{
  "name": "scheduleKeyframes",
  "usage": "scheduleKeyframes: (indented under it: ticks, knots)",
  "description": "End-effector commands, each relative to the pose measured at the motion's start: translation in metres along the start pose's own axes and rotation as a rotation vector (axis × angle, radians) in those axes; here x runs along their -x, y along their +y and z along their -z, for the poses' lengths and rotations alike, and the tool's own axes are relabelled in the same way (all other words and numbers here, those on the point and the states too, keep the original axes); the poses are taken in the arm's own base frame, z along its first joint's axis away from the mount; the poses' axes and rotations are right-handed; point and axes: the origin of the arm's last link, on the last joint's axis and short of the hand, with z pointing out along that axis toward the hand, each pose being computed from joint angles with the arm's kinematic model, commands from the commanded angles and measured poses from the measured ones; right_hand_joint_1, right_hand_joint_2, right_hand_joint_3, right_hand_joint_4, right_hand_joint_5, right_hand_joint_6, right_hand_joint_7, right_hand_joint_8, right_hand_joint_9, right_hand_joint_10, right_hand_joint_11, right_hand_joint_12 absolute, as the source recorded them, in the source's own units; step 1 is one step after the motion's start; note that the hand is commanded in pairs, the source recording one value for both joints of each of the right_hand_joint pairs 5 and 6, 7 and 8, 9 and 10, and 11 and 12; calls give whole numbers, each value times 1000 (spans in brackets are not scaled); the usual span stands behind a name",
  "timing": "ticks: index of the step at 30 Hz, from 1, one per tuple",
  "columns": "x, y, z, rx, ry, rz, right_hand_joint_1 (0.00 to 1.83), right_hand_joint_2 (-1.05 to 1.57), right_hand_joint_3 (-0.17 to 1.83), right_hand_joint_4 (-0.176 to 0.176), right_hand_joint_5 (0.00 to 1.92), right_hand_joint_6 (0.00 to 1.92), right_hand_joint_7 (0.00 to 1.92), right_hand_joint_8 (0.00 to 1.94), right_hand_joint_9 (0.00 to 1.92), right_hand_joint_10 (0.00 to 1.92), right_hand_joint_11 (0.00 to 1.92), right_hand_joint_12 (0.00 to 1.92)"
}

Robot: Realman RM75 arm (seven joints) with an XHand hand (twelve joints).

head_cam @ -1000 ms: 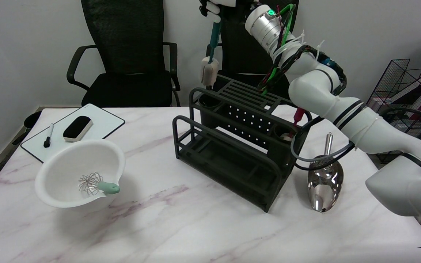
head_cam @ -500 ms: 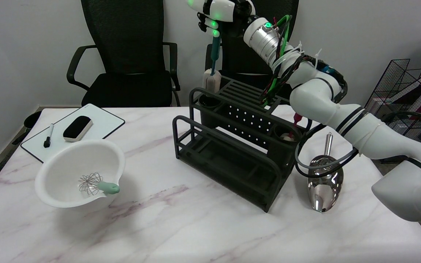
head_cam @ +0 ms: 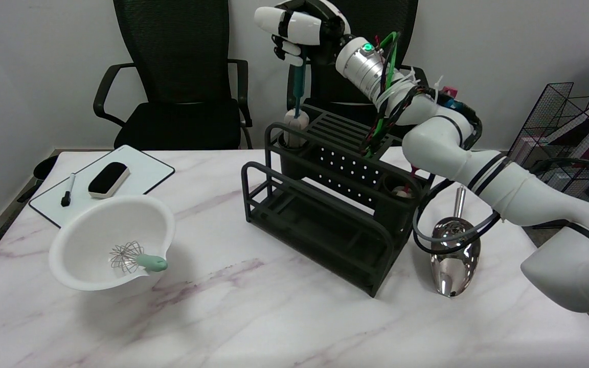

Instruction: Place the blue sponge bottle brush into the kitchen storage rack.

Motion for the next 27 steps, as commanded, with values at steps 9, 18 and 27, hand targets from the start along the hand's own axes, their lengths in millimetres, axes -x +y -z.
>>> scheduleKeyframes:
  ticks: [9,18,27]
  knots:
    - [11,38,-2,85,6,-25,1229,1510,537,0,1920,1920,1920,1920,1920,1920,1920,1920]
    - [12,42,-6,93,15,-20,1218,1524,520,0,1920,1920,1920,1920,1920,1920,1920,1920]
    - [15,52,-8,104,19,-19,1189,1562,497,0,1920,1920,1920,1920,1920,1920,1920,1920]
